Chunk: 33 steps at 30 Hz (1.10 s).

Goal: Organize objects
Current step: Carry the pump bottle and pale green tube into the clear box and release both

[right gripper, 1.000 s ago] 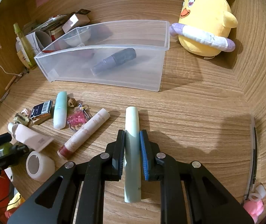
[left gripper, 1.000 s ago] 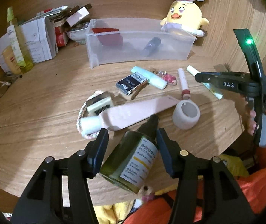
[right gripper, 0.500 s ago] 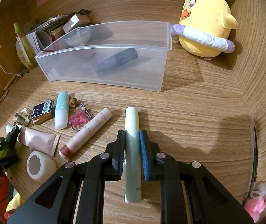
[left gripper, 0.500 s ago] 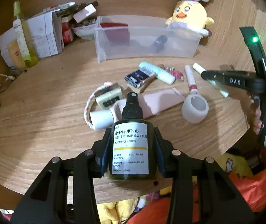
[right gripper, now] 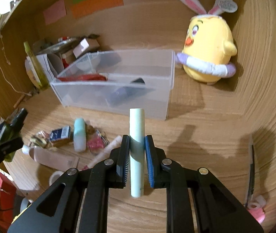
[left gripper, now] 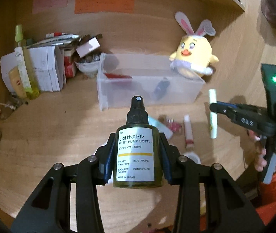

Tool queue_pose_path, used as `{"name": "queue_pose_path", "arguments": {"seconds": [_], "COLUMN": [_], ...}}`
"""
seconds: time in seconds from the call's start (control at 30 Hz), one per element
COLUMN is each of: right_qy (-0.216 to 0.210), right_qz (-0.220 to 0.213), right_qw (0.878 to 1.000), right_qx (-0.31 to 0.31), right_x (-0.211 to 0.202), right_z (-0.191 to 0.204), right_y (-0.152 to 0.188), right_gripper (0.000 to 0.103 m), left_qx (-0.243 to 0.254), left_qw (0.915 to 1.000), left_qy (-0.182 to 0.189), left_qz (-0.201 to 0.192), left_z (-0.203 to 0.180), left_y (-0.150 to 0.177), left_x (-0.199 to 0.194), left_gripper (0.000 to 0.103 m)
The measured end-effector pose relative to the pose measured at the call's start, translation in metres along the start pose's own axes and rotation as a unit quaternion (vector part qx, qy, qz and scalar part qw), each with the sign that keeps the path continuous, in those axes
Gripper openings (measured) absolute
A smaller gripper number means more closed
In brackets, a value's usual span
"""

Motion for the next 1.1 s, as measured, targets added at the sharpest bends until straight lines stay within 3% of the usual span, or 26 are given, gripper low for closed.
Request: {"name": "queue_pose_path", "arguments": {"seconds": [0.6,0.93,1.1], "right_qy": [-0.013,-0.014,-0.002], "right_qz": [-0.096,-0.123,-0.119], "right_qw": [0.995,0.992,0.992], "right_qx": [-0.019,-0.027,-0.035], "right_x": [-0.036,-0.039,-0.033], "right_z": [0.01,0.009,0.004], "right_y": [-0.06,-0.088,-0.1], "right_gripper": [0.014,0.014,0.014], "left_qx": [-0.021,-0.026,-0.022], "left_qw": [0.9977,0.9955,0.996], "left_qy": [-0.003,-0.007,-0.012], "left_qz": [-0.064,-0.091,-0.086], "left_z": [-0.003,-0.004,-0.009], "left_y": [-0.072,-0.107,-0.121], "left_x": [0.012,0.022,0.038], "left_gripper": [0.041,0.041,0.041]}}
Point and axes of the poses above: each gripper's, at about its wrist camera, not at the fingertips, and x roughly the way its jaws point, z to its left, y to its underside, the point moved 2 cm from there along x, roughly the way its jaws point, and after that the axes turned 12 degrees about -y, right-handed, at the moved point
